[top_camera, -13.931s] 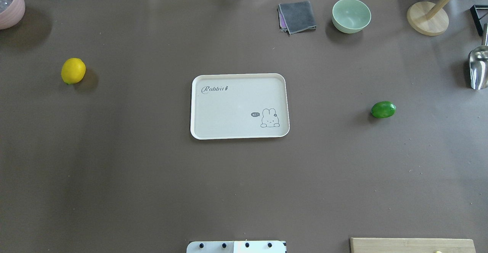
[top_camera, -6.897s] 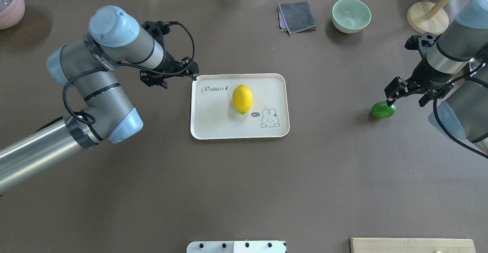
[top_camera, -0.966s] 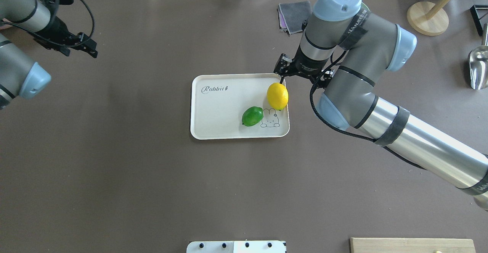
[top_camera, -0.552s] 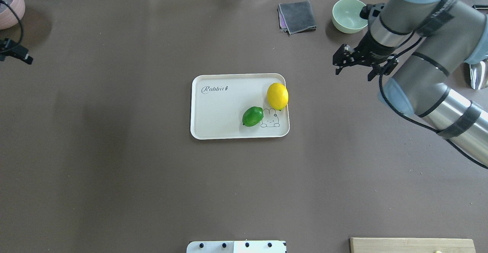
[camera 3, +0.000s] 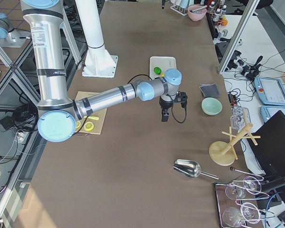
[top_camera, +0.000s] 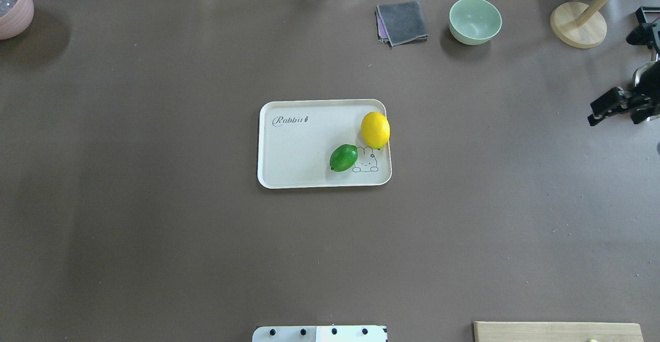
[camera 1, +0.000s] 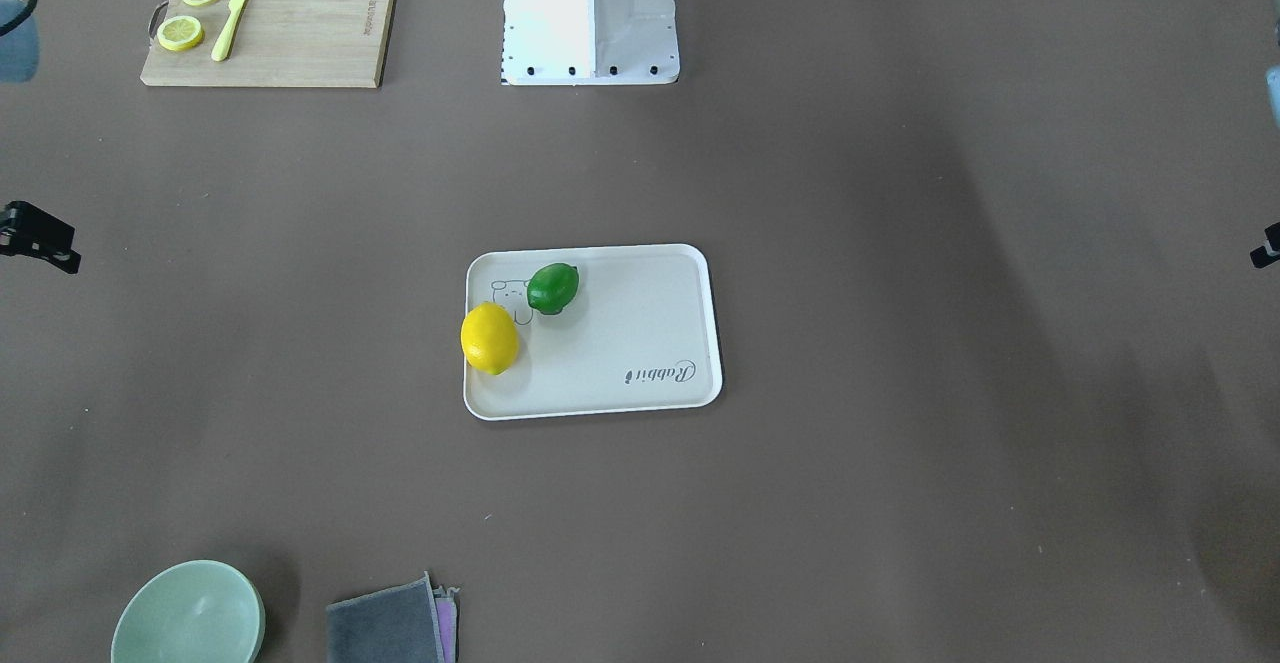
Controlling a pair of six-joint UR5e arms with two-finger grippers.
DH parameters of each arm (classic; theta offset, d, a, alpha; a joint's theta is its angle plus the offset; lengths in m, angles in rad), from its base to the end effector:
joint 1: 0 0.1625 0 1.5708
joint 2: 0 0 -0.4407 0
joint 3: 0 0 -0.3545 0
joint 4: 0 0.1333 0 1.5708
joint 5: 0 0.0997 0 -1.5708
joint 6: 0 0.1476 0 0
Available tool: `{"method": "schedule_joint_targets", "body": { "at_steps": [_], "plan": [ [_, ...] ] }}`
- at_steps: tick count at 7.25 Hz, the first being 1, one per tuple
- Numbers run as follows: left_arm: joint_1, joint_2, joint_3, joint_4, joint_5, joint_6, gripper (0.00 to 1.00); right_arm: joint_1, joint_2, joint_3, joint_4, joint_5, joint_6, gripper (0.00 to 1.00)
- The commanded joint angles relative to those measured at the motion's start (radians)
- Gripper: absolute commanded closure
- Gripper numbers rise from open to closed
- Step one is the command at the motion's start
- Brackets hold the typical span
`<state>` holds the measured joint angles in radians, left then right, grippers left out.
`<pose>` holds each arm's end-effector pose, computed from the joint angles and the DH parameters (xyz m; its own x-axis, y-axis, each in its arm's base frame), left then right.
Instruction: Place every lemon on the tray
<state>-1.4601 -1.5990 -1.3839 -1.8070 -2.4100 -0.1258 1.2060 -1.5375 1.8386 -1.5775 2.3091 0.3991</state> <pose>0.0285 -0.4692 0.7496 0.6662 0.0057 -0.7457 -0.0268 0.9995 -0.0163 -0.1396 -0.4608 0.5734 0.7051 -0.0638 0.7062 0.0732 0.9972 0.0171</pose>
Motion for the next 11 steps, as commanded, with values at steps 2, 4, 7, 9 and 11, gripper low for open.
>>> {"method": "schedule_joint_targets", "body": {
  "at_steps": [2, 4, 7, 9, 11],
  "plan": [
    [-0.039, -0.033, -0.247, 0.515, -0.006, 0.005, 0.03, 0.151, -0.052, 0.033, -0.201, 0.003, -0.292, 0.0],
    [-0.034, -0.022, -0.378, 0.594, 0.023, 0.005, 0.03, 0.248, -0.053, 0.06, -0.341, -0.008, -0.436, 0.0],
    [-0.031, -0.001, -0.338, 0.488, 0.032, 0.084, 0.02, 0.368, -0.102, 0.053, -0.357, -0.01, -0.445, 0.0],
    [-0.031, -0.018, -0.311, 0.463, 0.031, 0.083, 0.02, 0.368, -0.112, 0.048, -0.345, -0.013, -0.435, 0.0],
    [-0.031, -0.021, -0.305, 0.465, 0.029, 0.084, 0.02, 0.368, -0.101, 0.045, -0.34, -0.01, -0.433, 0.0]
  ]
}}
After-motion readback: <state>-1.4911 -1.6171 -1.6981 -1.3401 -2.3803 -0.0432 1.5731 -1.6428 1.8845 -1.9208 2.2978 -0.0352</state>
